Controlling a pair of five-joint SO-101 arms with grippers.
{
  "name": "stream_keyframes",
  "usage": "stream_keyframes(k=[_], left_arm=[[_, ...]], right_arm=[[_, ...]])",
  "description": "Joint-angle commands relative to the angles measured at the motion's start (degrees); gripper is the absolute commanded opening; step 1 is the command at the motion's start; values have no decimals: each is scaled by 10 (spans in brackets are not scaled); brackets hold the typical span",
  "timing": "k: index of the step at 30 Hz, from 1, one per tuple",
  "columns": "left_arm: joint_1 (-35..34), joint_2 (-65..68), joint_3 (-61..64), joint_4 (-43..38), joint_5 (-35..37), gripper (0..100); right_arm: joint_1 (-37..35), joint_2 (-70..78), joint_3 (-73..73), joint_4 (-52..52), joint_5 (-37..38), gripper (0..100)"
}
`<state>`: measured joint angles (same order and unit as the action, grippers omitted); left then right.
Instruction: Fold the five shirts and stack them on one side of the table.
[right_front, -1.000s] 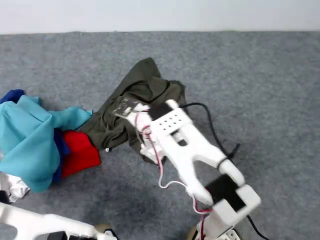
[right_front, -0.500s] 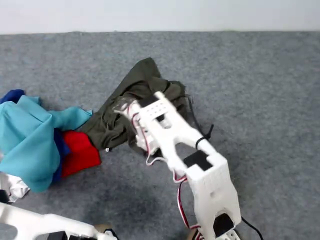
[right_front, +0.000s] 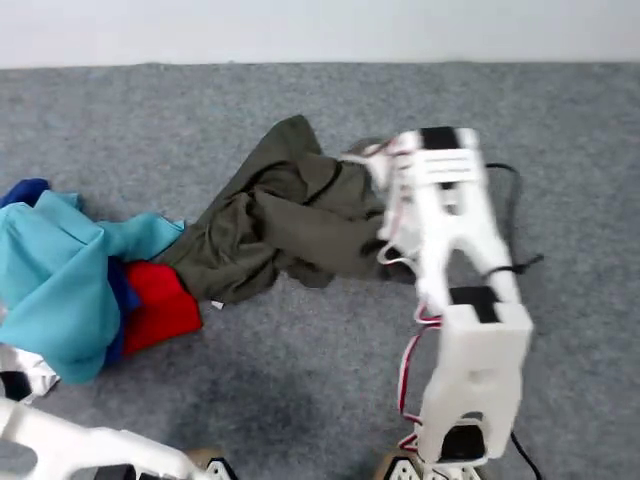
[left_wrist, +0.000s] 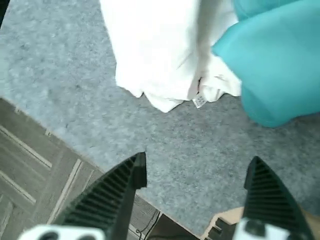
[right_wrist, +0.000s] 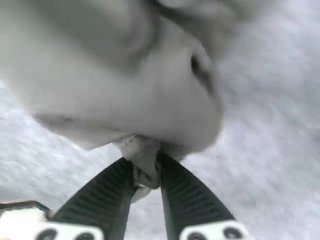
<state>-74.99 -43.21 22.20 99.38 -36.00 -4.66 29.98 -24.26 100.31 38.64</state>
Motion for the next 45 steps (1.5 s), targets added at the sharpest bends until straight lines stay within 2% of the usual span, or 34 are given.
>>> stream_keyframes(k=[1,6,11,15,18,20,25,28,30,33,37,40,45], left_arm=[[21,-4,-1,11,6,316],[50,-4,-1,11,23,316],[79,-4,-2,12,23,316],[91,-4,-2,12,23,316],[100,-4,-2,12,23,316],[100,-4,-2,12,23,316],[119,-4,-5,12,23,316],[186,-11,-6,12,21,316],[260,-18,-5,12,28,316],[384,-4,3,11,98,316],[556,95,20,-8,175,288],[665,185,15,-40,192,281],[772,307,11,-115,191,284]], right_arm=[[87,-58,-25,24,50,9],[194,-60,-27,6,91,9],[275,-58,-27,-103,119,9],[292,-29,-27,-186,121,9],[288,-11,-27,-204,118,21],[274,-15,-35,-178,101,73],[237,-49,-75,-77,28,275],[218,-70,-107,-17,17,288],[208,-85,-116,19,16,288],[206,-108,-108,26,16,259],[205,-134,-65,26,18,229],[206,-161,-13,26,18,229],[210,-225,89,26,18,228]])
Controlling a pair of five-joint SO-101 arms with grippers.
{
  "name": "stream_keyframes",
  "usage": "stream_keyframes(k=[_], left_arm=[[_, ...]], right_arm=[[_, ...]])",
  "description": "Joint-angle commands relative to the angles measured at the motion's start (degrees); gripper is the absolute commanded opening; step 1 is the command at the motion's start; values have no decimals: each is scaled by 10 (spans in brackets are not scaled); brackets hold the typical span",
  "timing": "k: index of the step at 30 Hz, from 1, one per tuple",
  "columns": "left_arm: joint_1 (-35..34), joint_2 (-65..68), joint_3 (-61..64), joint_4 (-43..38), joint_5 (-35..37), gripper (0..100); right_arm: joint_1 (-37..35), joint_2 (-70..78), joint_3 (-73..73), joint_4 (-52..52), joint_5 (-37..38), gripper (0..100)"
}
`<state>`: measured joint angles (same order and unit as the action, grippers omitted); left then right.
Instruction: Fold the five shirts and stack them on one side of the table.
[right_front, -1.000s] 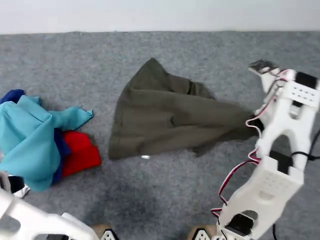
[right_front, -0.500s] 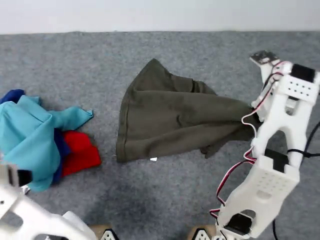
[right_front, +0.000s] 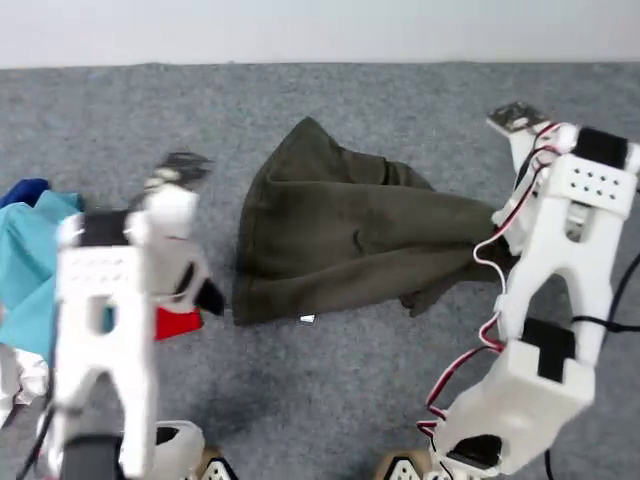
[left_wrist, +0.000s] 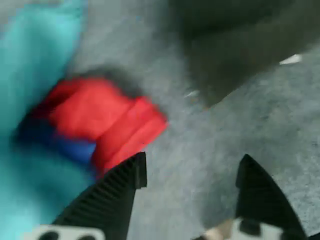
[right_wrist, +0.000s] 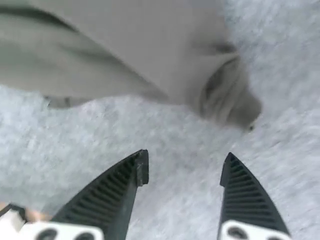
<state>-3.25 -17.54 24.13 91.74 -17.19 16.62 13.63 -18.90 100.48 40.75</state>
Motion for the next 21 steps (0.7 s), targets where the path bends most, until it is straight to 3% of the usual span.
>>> stream_keyframes(k=[1,5,21], left_arm=[[66,69,-14,-47,2,289],[97,143,-49,-69,1,331],[102,396,-132,-147,-17,309]], right_arm=[[1,-76,57,23,-3,228],[12,-136,133,23,-3,228],[15,-282,319,22,-5,227]])
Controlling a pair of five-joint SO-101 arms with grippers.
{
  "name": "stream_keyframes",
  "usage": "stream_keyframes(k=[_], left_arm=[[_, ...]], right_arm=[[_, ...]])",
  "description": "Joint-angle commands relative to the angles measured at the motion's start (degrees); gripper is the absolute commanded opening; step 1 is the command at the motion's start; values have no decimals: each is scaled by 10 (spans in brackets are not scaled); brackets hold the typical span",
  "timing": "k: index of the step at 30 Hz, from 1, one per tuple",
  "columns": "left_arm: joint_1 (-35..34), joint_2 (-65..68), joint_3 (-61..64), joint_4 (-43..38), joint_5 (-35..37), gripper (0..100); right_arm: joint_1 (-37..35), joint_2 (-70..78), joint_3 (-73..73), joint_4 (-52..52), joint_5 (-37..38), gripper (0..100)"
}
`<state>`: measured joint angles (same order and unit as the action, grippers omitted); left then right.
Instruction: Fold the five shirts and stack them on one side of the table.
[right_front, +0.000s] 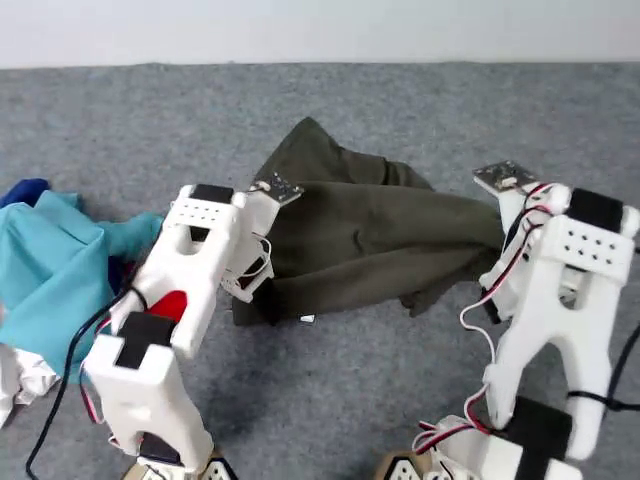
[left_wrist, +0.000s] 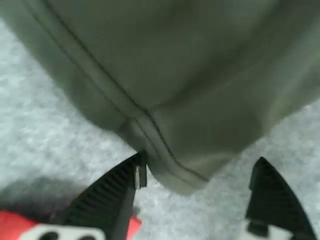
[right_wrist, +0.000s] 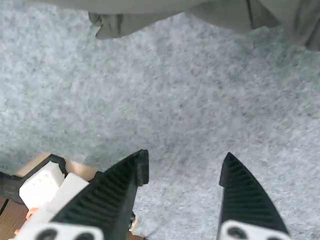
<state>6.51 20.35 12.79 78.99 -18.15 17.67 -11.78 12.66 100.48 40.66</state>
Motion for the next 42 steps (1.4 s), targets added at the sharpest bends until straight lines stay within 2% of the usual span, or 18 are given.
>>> stream_keyframes(k=[1,4,7,10,13,16,18,24,29,33,42], left_arm=[[9,30,-20,-21,-7,293],[25,40,-29,-18,-9,220],[27,36,-42,-18,-10,103],[5,14,-76,9,-7,13],[-40,-21,-131,55,-2,14],[-101,-54,-189,76,40,14],[-132,-66,-223,91,48,14],[-186,-69,-265,105,50,14],[-200,-68,-264,107,50,14],[-199,-69,-264,108,50,14],[-196,-69,-264,109,50,14]], right_arm=[[4,-29,7,22,-5,227],[4,-27,10,22,-6,226],[2,-27,10,22,-6,226],[-13,-26,10,19,-6,226],[-43,-26,10,18,-6,226],[-83,-25,10,8,-9,226],[-108,-24,10,-16,-34,225],[-187,59,8,-96,-80,225],[-243,163,5,-175,-112,225],[-248,227,-18,-239,-113,229],[-268,406,-181,-207,-113,226]])
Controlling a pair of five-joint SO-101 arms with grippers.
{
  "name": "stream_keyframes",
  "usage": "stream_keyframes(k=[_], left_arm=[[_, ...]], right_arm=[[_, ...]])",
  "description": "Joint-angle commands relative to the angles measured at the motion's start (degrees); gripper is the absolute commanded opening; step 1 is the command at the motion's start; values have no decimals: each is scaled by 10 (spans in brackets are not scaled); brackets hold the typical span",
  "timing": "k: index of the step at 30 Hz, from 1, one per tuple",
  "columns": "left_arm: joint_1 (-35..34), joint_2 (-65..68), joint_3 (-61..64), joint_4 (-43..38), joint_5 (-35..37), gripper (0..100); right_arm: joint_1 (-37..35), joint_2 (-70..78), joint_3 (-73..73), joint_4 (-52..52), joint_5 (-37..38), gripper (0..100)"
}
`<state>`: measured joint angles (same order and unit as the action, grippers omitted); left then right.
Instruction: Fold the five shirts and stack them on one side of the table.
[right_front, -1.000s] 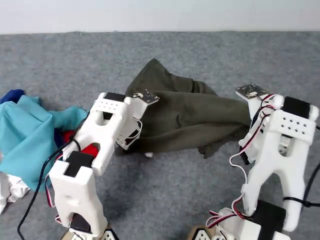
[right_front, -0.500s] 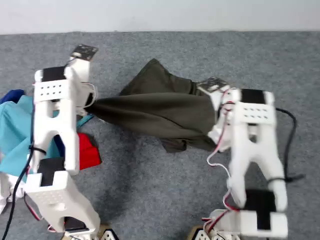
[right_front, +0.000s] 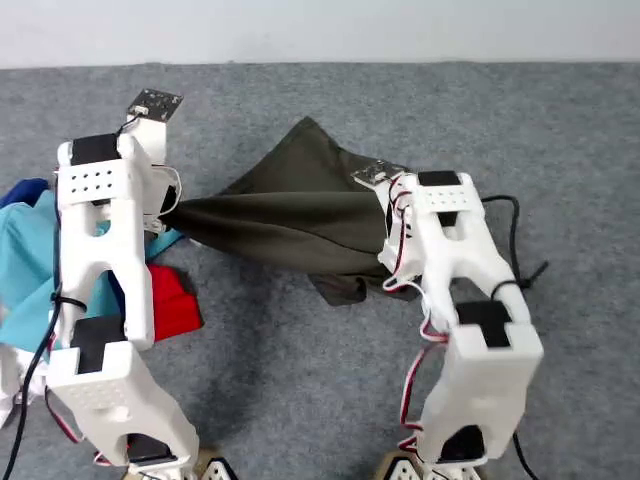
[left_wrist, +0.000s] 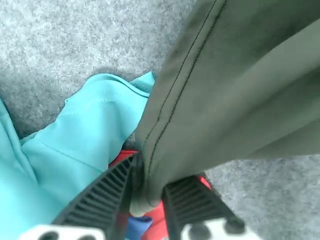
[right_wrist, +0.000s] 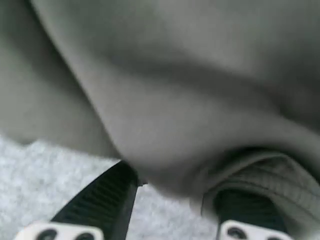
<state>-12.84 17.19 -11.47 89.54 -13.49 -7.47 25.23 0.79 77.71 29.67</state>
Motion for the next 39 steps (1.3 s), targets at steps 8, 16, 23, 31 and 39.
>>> stream_keyframes(k=[8,16,23,31,39], left_arm=[[-2,-44,-29,26,-1,14],[-3,-144,-51,100,-47,14],[-8,-251,-49,110,-90,14],[-6,-351,-30,110,-128,14],[-3,-338,111,35,-166,14]], right_arm=[[-39,124,-229,151,1,19],[-20,20,-289,253,52,11],[9,-151,-186,253,98,11],[36,-356,-43,252,148,11],[23,-291,-40,192,148,11]])
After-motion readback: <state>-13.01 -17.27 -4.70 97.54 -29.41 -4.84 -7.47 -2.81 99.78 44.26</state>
